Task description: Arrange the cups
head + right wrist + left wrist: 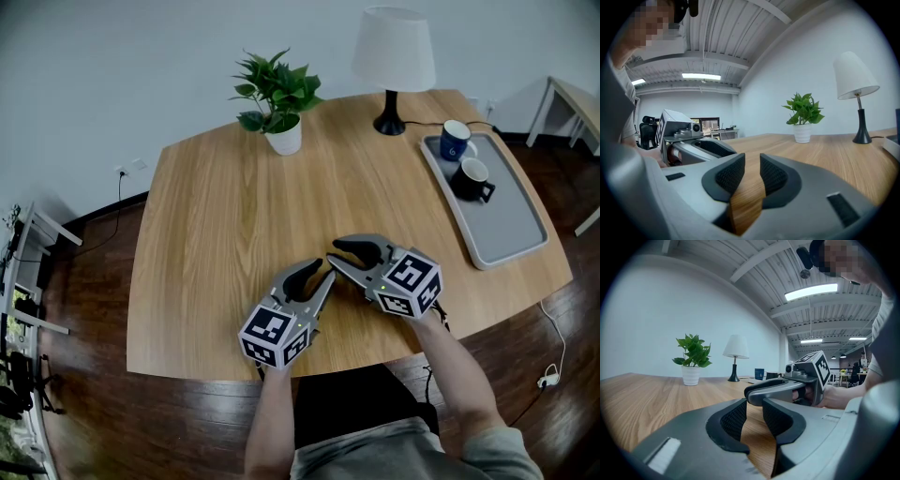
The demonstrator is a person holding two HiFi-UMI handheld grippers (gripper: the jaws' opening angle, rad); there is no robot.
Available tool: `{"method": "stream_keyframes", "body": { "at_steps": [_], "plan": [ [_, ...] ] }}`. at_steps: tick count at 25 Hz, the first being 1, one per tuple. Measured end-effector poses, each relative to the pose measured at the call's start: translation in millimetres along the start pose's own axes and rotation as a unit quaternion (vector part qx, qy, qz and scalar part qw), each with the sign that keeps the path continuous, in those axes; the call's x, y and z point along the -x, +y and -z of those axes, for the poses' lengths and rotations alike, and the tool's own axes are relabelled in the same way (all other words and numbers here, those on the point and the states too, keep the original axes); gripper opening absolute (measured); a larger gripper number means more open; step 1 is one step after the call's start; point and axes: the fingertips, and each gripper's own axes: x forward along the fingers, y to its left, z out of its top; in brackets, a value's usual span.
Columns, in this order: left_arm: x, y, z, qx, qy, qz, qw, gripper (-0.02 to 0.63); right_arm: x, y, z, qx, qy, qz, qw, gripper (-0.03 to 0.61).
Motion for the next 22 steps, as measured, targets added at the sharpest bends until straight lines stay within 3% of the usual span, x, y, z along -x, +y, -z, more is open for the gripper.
{"method": "stream_keyframes", "body": {
  "at_steps": [22],
  "plan": [
    [6.0,5.6,-4.1,-0.001,0.002,-0.002,1.0,0.117,-7.3,1.9,-2.3,0.0,0.0,0.0,1.0,0.094]
  ]
}}
